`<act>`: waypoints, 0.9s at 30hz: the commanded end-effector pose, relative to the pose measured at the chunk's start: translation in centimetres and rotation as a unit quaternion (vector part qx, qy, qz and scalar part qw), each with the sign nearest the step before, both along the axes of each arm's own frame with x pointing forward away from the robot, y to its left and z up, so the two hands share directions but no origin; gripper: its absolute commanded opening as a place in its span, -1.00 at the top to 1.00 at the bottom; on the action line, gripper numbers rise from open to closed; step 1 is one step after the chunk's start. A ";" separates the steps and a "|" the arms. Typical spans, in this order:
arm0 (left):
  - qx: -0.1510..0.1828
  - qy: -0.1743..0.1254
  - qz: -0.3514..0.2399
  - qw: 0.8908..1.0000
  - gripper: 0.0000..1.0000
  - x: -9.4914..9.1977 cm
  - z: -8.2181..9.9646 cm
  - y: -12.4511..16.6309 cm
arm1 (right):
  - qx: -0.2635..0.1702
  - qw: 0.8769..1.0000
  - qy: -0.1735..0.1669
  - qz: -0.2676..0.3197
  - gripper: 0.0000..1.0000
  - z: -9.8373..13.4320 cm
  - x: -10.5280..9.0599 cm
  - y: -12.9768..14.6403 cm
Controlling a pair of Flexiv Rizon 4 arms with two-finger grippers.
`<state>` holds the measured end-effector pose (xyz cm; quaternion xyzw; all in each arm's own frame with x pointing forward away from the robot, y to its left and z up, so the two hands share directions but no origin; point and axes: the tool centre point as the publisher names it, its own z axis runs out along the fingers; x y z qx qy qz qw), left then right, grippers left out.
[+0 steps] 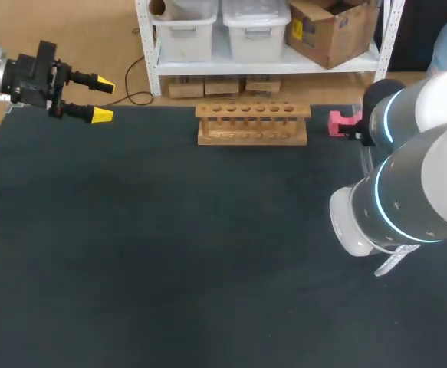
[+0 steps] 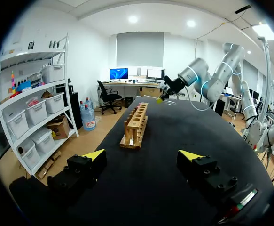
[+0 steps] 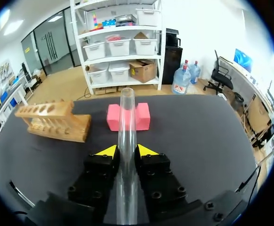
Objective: Grasp the test tube, adjust it, and insert it.
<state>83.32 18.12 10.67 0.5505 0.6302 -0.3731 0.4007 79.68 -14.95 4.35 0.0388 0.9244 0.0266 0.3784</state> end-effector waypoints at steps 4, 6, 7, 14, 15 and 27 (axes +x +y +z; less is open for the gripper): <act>0.000 -0.003 0.004 1.000 -1.00 -0.3 0.0 -0.1 | -0.034 0.998 0.003 -0.044 1.00 3.5 -3.0 3.2; 0.000 -0.003 0.004 1.000 -1.00 -0.3 0.0 -0.1 | -0.040 0.998 0.000 -0.044 1.00 4.1 -3.4 4.1; 0.000 -0.003 0.004 1.000 -1.00 -0.3 0.0 -0.1 | -0.042 0.998 -0.001 -0.043 1.00 4.4 -3.6 4.4; 0.000 -0.003 0.004 1.000 -1.00 -0.3 0.0 -0.1 | -0.053 0.998 -0.005 -0.041 1.00 5.7 -4.7 7.2; 0.000 -0.003 0.004 1.000 -1.00 -0.3 0.0 -0.1 | -0.052 0.998 -0.004 -0.042 1.00 5.7 -4.7 7.7; 0.000 -0.003 0.004 1.000 -1.00 -0.3 0.0 -0.1 | -0.035 0.999 -0.003 0.012 1.00 4.3 -2.9 14.8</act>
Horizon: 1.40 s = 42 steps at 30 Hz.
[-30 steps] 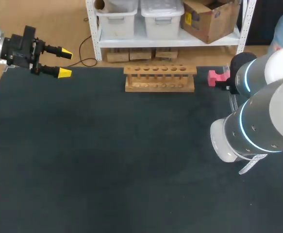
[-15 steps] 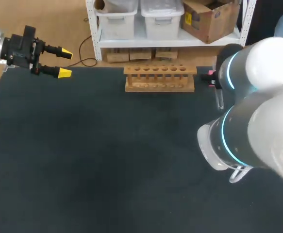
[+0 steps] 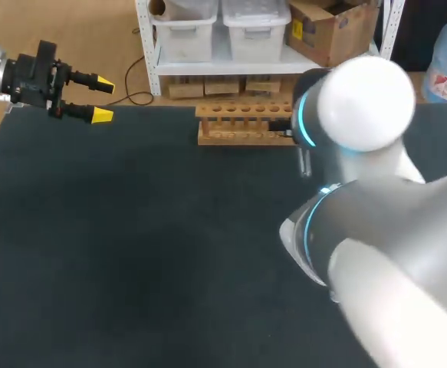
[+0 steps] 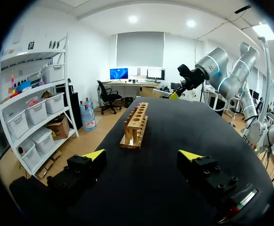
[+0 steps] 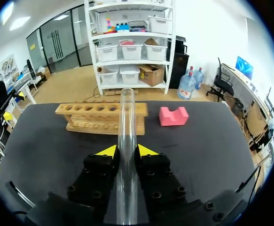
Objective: Grasp the test tube, adjust it, and insert it.
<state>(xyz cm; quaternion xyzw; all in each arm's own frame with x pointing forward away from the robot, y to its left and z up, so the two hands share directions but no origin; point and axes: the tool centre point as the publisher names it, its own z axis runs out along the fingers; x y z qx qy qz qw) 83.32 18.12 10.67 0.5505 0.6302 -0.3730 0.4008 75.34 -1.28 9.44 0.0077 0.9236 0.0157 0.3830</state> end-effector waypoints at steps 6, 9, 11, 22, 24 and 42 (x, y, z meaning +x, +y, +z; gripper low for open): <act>0.000 -0.003 0.004 1.000 -1.00 -0.3 0.0 -0.1 | -0.010 1.000 0.006 0.000 1.00 -1.3 2.9 2.1; 0.000 -0.003 0.004 1.000 -1.00 -0.3 0.0 -0.1 | -0.017 1.000 0.012 0.008 1.00 -1.8 3.2 2.5; 0.000 -0.003 0.004 1.000 -1.00 -0.3 0.0 -0.1 | -0.022 1.000 0.014 0.011 1.00 -2.1 3.4 2.7; 0.000 -0.003 0.004 1.000 -1.00 -0.3 0.0 -0.1 | -0.023 0.999 0.024 -0.001 1.00 -3.5 5.0 2.7; 0.000 -0.003 0.004 1.000 -1.00 -0.3 0.0 -0.1 | -0.023 0.999 0.025 -0.003 1.00 -3.6 5.3 2.7; 0.000 -0.003 0.004 1.000 -1.00 -0.3 0.0 -0.1 | -0.023 0.998 0.056 -0.007 1.00 -5.7 5.6 2.4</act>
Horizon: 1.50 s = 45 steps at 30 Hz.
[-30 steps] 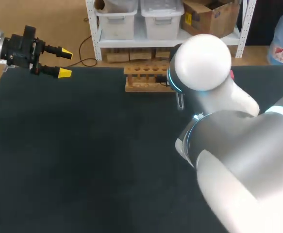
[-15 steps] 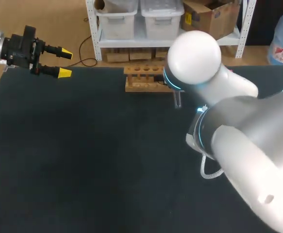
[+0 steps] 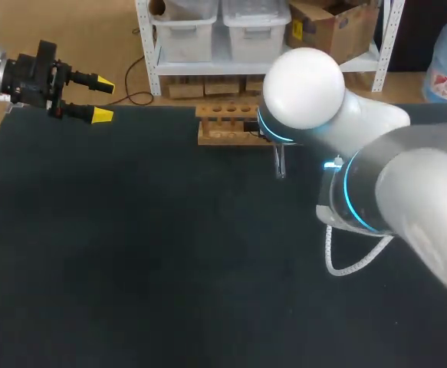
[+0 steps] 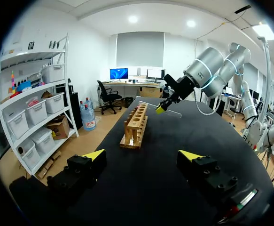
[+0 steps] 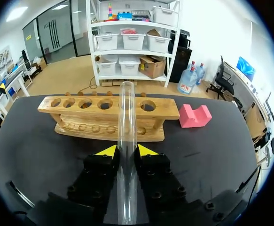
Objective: Grasp the test tube, adjust it, and insert it.
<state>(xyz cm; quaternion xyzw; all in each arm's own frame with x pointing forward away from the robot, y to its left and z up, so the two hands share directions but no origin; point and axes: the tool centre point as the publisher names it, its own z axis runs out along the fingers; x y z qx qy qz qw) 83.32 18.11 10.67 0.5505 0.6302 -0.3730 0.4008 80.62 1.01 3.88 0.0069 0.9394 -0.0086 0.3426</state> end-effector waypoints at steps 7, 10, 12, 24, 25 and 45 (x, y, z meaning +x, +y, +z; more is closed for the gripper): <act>0.000 -0.003 0.004 1.000 -1.00 -0.3 0.0 -0.1 | 0.000 1.000 0.029 0.009 1.00 -0.6 0.3 0.2; 0.000 -0.003 0.004 1.000 -1.00 -0.3 0.0 -0.1 | 0.000 0.999 0.037 0.013 1.00 -0.7 0.3 0.2; 0.000 -0.003 0.004 1.000 -1.00 -0.3 0.0 -0.1 | 0.000 0.999 0.044 0.014 1.00 -0.8 0.3 0.2; 0.000 -0.003 0.004 1.000 -1.00 -0.3 0.0 -0.1 | -0.002 0.996 0.083 0.026 1.00 -1.0 0.3 0.2; 0.000 -0.003 0.004 1.000 -1.00 -0.3 0.0 -0.1 | -0.001 0.996 0.086 0.027 1.00 -1.1 0.3 0.2; 0.000 -0.003 0.004 1.000 -1.00 -0.3 0.0 -0.1 | 0.005 0.998 0.060 0.022 1.00 1.2 -0.9 -0.7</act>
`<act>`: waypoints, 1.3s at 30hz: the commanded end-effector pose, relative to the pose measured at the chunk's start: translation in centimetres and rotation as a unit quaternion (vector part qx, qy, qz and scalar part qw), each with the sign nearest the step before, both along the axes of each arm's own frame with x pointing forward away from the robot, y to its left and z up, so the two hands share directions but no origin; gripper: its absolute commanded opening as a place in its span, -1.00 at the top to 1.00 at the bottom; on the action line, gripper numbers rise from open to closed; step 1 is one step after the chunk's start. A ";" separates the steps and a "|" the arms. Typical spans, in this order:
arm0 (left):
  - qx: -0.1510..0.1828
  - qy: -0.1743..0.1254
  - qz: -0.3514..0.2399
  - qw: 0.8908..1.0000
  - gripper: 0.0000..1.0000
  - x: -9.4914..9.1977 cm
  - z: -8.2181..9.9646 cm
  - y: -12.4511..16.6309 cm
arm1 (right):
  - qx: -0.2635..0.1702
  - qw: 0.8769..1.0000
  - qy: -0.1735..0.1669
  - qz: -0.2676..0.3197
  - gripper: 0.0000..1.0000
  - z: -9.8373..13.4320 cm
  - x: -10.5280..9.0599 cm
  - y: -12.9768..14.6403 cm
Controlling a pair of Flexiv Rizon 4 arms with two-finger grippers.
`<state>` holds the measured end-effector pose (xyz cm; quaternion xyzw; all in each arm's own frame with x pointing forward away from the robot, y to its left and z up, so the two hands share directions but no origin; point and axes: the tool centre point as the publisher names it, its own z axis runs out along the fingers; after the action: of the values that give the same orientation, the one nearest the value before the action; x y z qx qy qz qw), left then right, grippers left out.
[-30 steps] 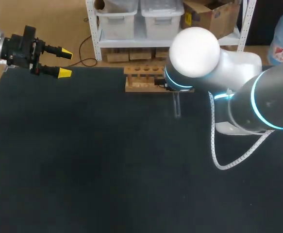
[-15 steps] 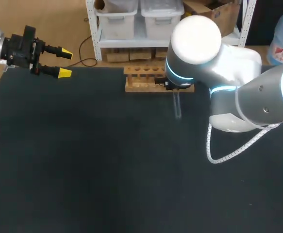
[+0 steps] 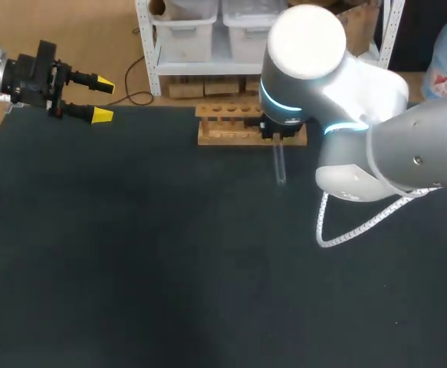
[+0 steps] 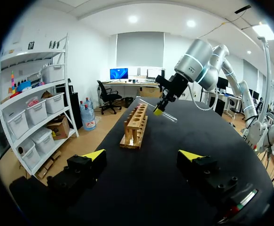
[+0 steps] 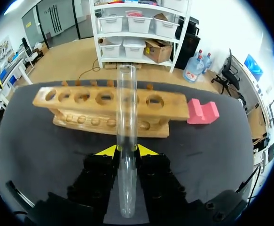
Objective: Grasp the test tube, adjust it, and insert it.
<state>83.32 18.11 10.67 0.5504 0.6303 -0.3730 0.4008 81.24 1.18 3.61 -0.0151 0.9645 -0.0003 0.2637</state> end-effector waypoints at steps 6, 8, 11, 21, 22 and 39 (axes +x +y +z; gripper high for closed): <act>0.000 -0.003 0.004 1.000 -1.00 -0.3 0.0 -0.1 | 0.031 0.995 -0.090 0.005 1.00 5.4 -3.2 -1.6; 0.000 -0.003 0.004 1.000 -1.00 -0.3 0.0 -0.1 | 0.038 0.992 -0.120 0.006 1.00 6.9 -3.5 -1.7; 0.000 -0.003 0.004 1.000 -1.00 -0.3 0.0 -0.1 | 0.049 0.985 -0.166 0.011 1.00 8.9 -3.5 -1.9; 0.000 -0.003 0.004 1.000 -1.00 -0.3 0.0 -0.1 | 0.080 0.959 -0.273 0.012 1.00 13.4 -1.9 -2.1; 0.000 -0.003 0.004 1.000 -1.00 -0.3 0.0 -0.1 | 0.082 0.956 -0.282 0.015 1.00 13.6 -1.8 -2.0; 0.000 -0.003 0.004 1.000 -1.00 -0.3 0.0 -0.1 | 0.098 0.900 -0.423 0.036 1.00 16.8 3.0 -1.0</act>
<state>83.32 18.12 10.67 0.5504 0.6303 -0.3730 0.4008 83.52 0.03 20.72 -0.0295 0.8329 0.0845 0.5462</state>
